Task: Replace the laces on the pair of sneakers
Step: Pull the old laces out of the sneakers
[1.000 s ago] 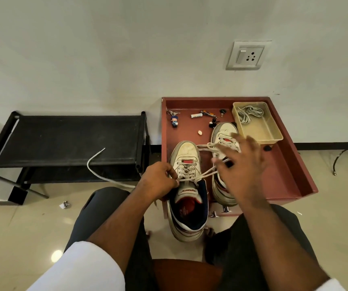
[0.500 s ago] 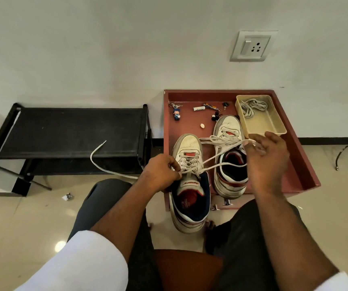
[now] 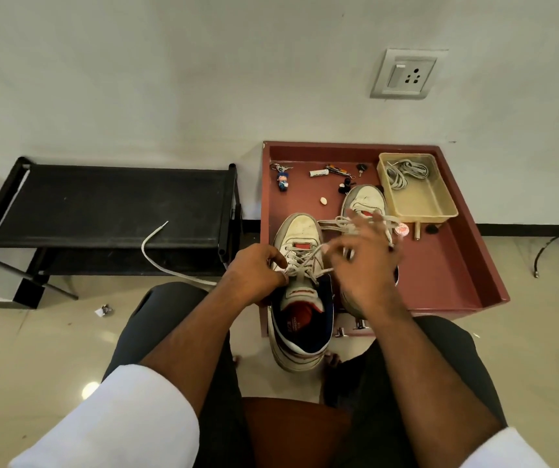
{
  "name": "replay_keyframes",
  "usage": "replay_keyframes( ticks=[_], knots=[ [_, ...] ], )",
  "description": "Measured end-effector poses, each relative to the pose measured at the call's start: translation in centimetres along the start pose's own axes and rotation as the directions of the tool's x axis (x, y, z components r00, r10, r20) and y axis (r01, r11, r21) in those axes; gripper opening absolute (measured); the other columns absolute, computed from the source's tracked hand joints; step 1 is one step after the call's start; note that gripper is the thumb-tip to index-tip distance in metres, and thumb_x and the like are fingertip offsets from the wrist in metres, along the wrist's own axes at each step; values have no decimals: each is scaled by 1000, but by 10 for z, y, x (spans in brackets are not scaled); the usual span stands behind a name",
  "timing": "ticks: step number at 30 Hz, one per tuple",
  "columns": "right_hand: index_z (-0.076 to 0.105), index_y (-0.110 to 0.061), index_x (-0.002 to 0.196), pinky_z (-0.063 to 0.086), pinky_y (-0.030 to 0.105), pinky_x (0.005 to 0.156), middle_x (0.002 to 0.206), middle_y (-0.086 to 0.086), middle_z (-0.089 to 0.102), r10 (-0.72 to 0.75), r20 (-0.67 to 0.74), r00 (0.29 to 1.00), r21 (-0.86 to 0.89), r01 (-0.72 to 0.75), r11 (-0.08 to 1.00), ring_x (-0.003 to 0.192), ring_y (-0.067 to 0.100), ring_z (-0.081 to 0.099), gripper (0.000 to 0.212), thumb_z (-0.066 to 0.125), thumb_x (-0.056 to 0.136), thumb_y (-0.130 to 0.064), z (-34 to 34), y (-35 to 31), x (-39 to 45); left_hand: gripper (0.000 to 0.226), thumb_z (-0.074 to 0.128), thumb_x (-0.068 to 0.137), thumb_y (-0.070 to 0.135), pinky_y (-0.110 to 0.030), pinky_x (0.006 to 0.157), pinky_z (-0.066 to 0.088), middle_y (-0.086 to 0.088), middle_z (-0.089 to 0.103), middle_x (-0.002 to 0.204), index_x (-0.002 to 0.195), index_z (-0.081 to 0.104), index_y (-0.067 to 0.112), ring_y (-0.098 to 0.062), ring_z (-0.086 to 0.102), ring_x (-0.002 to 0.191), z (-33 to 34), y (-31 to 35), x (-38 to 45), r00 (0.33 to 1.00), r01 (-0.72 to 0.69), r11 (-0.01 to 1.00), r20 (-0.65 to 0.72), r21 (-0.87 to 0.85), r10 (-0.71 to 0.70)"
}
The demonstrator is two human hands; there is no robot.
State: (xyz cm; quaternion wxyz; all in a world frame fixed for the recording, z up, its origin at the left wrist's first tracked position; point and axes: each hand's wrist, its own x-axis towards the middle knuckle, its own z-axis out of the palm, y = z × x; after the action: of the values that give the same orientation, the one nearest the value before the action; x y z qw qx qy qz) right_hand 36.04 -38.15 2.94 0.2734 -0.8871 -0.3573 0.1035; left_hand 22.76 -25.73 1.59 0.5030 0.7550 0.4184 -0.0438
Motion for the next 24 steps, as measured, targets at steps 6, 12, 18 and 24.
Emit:
replay_keyframes(
  ticks=[6, 12, 18, 24],
  knots=[
    [52, -24, 133, 37, 52, 103, 138, 7, 46, 302, -375, 877, 117, -278, 953, 128, 31, 42, 48, 64, 89, -39, -39, 28, 1, 54, 66, 86, 7, -36, 85, 58, 0, 61, 114, 133, 57, 32, -17, 63, 102, 6, -1, 0, 996, -84, 991, -2, 100, 84],
    [65, -21, 117, 46, 33, 89, 105, 0, 58, -27, 67, 997, -65, 31, 997, 102, 19, 58, 30, 60, 92, -37, 4, -11, -17, 27, 63, 86, 12, -30, 88, 51, -1, 62, 120, 110, 72, 23, -19, 60, 108, 25, 10, -2, 976, -126, 967, -144, 223, 161],
    [63, -20, 116, 50, 36, 79, 110, 9, 66, 72, 314, 947, -279, 20, 960, 101, 31, 64, 26, 48, 94, -19, 25, -11, -14, 18, 63, 86, 10, -32, 83, 54, -2, 69, 105, 98, 72, 21, -21, 65, 94, 29, 11, -2, 961, -95, 964, -229, 247, 153],
    [66, -17, 109, 49, 36, 78, 105, 11, 68, 144, 304, 942, -245, -69, 967, 97, 33, 64, 23, 49, 95, -22, 22, 4, -9, 24, 65, 82, 2, -33, 78, 57, -3, 69, 99, 87, 69, 25, -20, 64, 89, 11, 4, 8, 970, -5, 988, -241, 157, 44]
  ],
)
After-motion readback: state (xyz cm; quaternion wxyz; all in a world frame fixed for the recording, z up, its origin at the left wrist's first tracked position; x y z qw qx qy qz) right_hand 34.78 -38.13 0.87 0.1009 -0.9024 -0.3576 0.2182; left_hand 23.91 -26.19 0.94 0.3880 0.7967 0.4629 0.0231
